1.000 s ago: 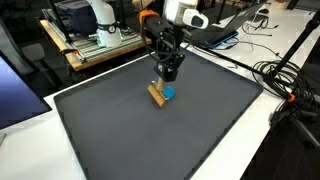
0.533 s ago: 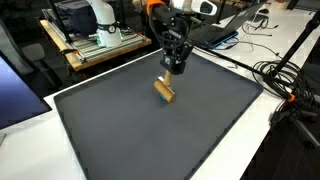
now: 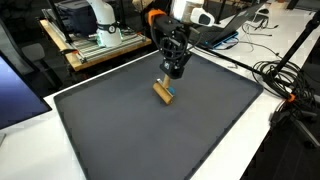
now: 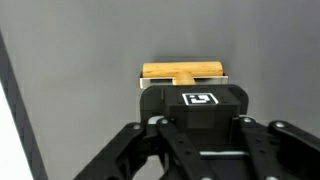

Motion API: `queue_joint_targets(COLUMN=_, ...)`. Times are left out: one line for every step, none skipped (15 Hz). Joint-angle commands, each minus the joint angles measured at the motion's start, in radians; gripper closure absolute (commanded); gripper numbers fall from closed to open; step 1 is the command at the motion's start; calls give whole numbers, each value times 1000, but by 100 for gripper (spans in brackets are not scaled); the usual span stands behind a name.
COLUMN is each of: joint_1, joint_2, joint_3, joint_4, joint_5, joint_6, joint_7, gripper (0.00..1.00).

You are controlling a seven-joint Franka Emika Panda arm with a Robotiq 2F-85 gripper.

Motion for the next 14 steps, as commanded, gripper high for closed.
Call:
queue_joint_targets(joint_1=0, joint_2=10, joint_3=2, joint_4=22, joint_5=-1, joint_6=-18, joint_7=-11, gripper=79)
queue_joint_targets(joint_1=1, joint_2=11, joint_3=2, joint_4=22, joint_5=-2, joint_6=-18, joint_7=-10, gripper=79)
queue_joint_targets(joint_1=-1, joint_2=13, joint_3=4, joint_4=23, joint_5=4, joint_6=-18, joint_7=-14, gripper=79)
queue_joint_targets(joint_1=-4, joint_2=15, joint_3=7, joint_4=25, joint_5=11, joint_6=-16, joint_7=-18, gripper=79)
queue_joint_targets(joint_1=-5, joint_2=17, joint_3=10, joint_4=25, joint_5=16, joint_6=-14, joint_7=-22, gripper=79)
queue_joint_targets(joint_1=-7, joint_2=19, joint_3=16, joint_4=24, joint_5=28, joint_6=-11, joint_7=-32, gripper=79)
queue_joint_targets(joint_1=-7, joint_2=21, joint_3=19, joint_4=25, joint_5=34, joint_6=-7, joint_7=-35, gripper=79)
queue_joint_targets(joint_1=-6, joint_2=24, joint_3=22, joint_4=25, joint_5=38, joint_6=-5, joint_7=-37, gripper=79)
queue_joint_targets(joint_1=-5, joint_2=28, joint_3=26, joint_4=26, joint_5=39, joint_6=-3, joint_7=-37, gripper=79)
queue_joint_targets(joint_1=-4, joint_2=31, joint_3=29, joint_4=27, joint_5=41, joint_6=-2, joint_7=-36, gripper=79)
queue_joint_targets(joint_1=-1, joint_2=35, joint_3=30, joint_4=28, joint_5=37, joint_6=-2, joint_7=-33, gripper=79)
queue_joint_targets(joint_1=-1, joint_2=37, joint_3=33, joint_4=28, joint_5=38, joint_6=-3, joint_7=-34, gripper=79)
queue_joint_targets(joint_1=-2, joint_2=39, joint_3=37, joint_4=28, joint_5=42, joint_6=0, joint_7=-35, gripper=79)
queue_joint_targets(joint_1=-4, joint_2=40, joint_3=40, joint_4=28, joint_5=46, joint_6=2, joint_7=-36, gripper=79)
